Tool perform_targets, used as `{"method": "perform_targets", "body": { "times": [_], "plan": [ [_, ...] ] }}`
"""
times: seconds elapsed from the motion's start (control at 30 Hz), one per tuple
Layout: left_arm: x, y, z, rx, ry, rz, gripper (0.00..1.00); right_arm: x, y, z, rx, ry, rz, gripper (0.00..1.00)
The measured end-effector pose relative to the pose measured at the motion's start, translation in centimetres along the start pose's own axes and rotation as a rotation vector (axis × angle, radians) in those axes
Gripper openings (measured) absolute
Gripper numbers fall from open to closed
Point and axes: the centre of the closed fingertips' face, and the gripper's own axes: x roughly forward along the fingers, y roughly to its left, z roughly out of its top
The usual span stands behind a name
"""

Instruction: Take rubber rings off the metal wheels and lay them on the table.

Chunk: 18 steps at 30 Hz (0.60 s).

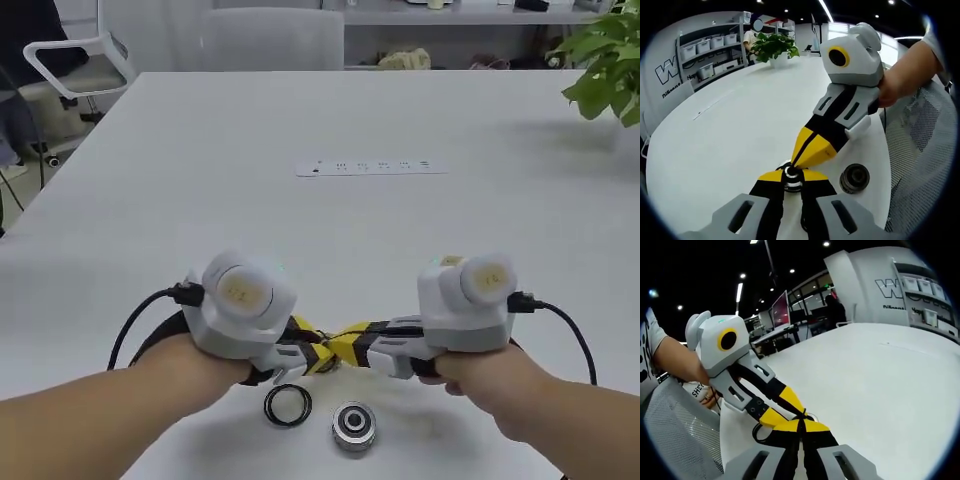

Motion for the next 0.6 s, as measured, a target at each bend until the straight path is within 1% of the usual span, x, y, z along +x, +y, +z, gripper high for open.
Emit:
{"method": "perform_targets", "body": {
  "times": [0.13, 0.33, 0.47, 0.53, 0.6],
  "plan": [
    [0.01, 0.01, 0.08, 0.002, -0.002, 0.005, 0.08, -0.14, -0.29, -0.08, 0.018, -0.003, -0.007, 0.0],
    [0.09, 0.06, 0.12, -0.014, 0.016, 0.005, 0.09, -0.45, -0.64, 0.13, 0.041, -0.014, -0.017, 0.0],
    [0.08, 0.11, 0.13, -0.001, 0.026, 0.006, 0.1, -0.57, -0.65, 0.23, 0.047, -0.017, -0.019, 0.0],
    [0.05, -0.04, 0.2, -0.004, 0.027, -0.006, 0.11, -0.62, -0.66, 0.21, 0.049, -0.018, -0.019, 0.0],
    [-0.09, -0.07, 0.38, -0.005, 0.021, -0.006, 0.12, -0.68, -0.66, 0.26, 0.052, -0.019, -0.018, 0.0]
  ]
}}
